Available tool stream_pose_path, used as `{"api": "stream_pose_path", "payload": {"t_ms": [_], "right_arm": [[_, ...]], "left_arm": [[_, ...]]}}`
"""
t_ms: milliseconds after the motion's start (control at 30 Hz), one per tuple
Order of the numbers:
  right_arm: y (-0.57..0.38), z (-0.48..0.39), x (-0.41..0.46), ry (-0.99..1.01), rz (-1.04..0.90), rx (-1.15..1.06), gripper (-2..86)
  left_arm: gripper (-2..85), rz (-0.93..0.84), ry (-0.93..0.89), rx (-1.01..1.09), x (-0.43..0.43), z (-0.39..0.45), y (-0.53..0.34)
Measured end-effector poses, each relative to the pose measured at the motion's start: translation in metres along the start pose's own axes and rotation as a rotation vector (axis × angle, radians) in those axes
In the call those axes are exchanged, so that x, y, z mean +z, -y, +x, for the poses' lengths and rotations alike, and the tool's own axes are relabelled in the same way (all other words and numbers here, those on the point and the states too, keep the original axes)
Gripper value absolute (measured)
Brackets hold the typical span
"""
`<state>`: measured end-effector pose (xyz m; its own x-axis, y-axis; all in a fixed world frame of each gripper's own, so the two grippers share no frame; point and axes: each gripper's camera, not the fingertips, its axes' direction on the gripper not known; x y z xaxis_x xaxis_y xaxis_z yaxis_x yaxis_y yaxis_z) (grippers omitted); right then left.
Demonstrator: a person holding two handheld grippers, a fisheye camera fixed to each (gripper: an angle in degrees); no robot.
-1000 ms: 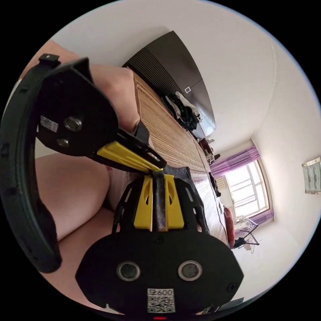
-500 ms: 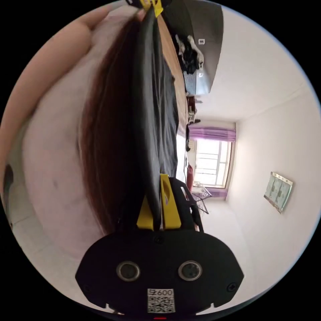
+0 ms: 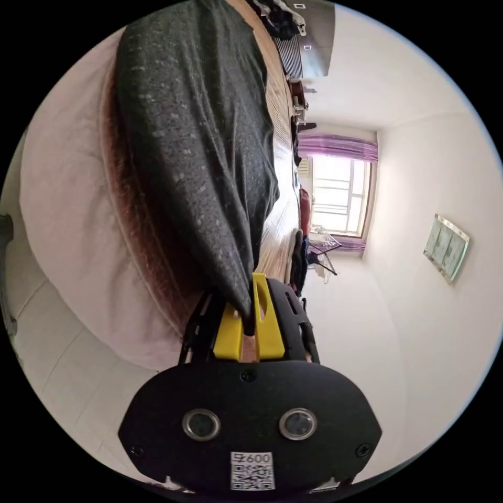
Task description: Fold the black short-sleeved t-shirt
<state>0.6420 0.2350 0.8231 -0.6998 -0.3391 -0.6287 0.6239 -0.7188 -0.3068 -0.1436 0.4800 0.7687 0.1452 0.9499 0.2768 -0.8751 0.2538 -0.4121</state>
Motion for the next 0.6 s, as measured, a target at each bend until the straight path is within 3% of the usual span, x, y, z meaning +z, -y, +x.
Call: {"api": "stream_pose_path", "payload": {"t_ms": [300,600], "right_arm": [[-0.029,-0.001,-0.064,-0.002,0.073,0.061,3.0],[-0.051,-0.049,-0.133,-0.141,0.132,-0.133,2.1]], "left_arm": [[1.1,-0.029,-0.039,-0.035,-0.032,0.024,-0.012],[1.3,-0.044,-0.034,-0.041,-0.079,0.062,-0.035]]}}
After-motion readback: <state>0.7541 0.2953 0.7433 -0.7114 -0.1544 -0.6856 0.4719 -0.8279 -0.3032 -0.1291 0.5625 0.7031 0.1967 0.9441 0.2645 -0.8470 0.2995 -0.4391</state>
